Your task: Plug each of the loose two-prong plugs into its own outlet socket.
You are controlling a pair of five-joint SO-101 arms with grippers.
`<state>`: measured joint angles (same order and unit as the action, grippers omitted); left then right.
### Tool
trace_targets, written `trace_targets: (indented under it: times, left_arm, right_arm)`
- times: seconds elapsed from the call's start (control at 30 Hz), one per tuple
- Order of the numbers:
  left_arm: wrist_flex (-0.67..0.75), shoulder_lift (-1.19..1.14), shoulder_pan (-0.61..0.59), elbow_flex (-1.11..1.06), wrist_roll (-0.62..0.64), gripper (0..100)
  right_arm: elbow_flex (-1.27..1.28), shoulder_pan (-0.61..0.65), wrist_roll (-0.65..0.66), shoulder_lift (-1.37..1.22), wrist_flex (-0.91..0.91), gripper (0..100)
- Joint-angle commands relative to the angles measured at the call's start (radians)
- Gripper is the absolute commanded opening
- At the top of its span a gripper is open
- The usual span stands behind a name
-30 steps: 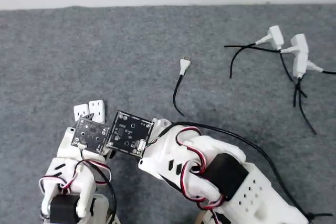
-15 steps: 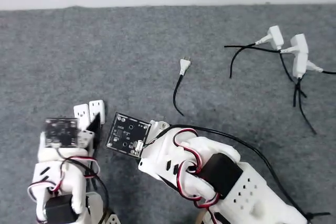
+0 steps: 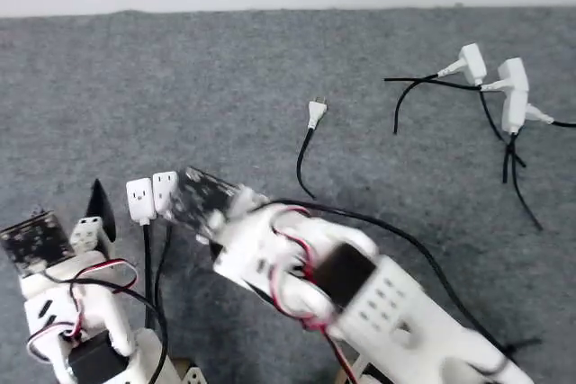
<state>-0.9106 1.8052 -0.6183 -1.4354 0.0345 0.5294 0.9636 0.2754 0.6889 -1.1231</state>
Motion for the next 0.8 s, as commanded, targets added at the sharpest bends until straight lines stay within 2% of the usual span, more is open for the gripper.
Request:
trace_targets:
  times: [0.0, 0.13, 0.27, 0.4, 0.53, 0.77]
  left_arm:
    - [0.032, 0.018, -0.064, 0.016, 0.049, 29]
    - [0.031, 0.018, -0.175, 0.059, 0.094, 29]
    - [0.028, 0.018, -0.341, 0.116, 0.173, 29]
    - [0.031, 0.018, -0.488, 0.148, 0.21, 29]
    - [0.031, 0.018, -0.517, 0.163, 0.245, 29]
    - [0.025, 0.018, -0.516, 0.156, 0.245, 29]
  right_arm:
    - [-0.219, -0.004, -0.071, -0.259, 0.012, 0.8]
    - [-0.476, -0.048, -0.195, -0.476, 0.004, 0.8]
    - [-0.71, -0.058, -0.43, -0.696, -0.012, 0.8]
    - [-0.937, -0.062, -0.519, -0.96, -0.076, 0.8]
    - [-1.266, -0.081, -0.568, -1.234, -0.188, 0.8]
    - [-1.9, -0.081, -0.569, -1.633, -0.461, 0.8]
